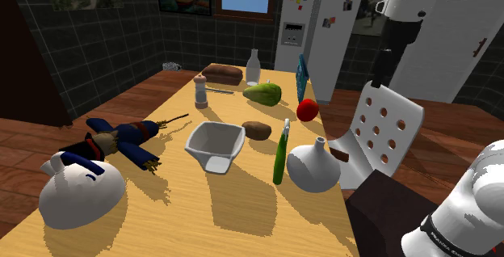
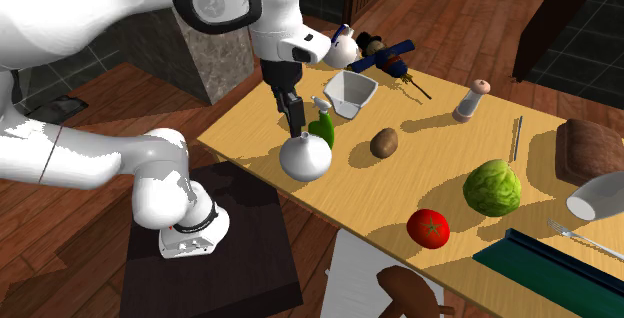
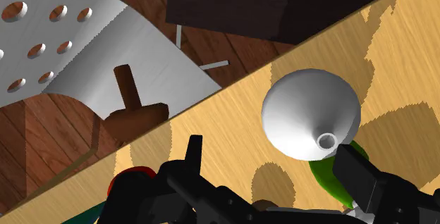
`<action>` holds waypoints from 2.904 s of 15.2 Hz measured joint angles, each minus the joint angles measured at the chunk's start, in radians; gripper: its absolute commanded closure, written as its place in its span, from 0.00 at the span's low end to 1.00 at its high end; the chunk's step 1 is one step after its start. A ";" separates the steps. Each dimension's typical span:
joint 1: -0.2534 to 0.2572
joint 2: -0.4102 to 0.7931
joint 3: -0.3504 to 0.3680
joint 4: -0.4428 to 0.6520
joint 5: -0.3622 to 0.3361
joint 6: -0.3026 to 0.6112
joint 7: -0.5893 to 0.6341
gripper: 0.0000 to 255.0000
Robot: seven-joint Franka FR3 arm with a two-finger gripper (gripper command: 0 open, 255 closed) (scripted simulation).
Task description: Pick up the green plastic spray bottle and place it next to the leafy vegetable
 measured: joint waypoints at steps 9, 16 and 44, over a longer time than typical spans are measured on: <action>-0.009 -0.112 0.189 -0.230 0.105 0.215 0.343 0.00; -0.041 -0.070 0.444 -0.340 0.199 0.463 0.718 0.00; -0.838 0.326 1.417 -0.181 -0.008 0.969 1.626 1.00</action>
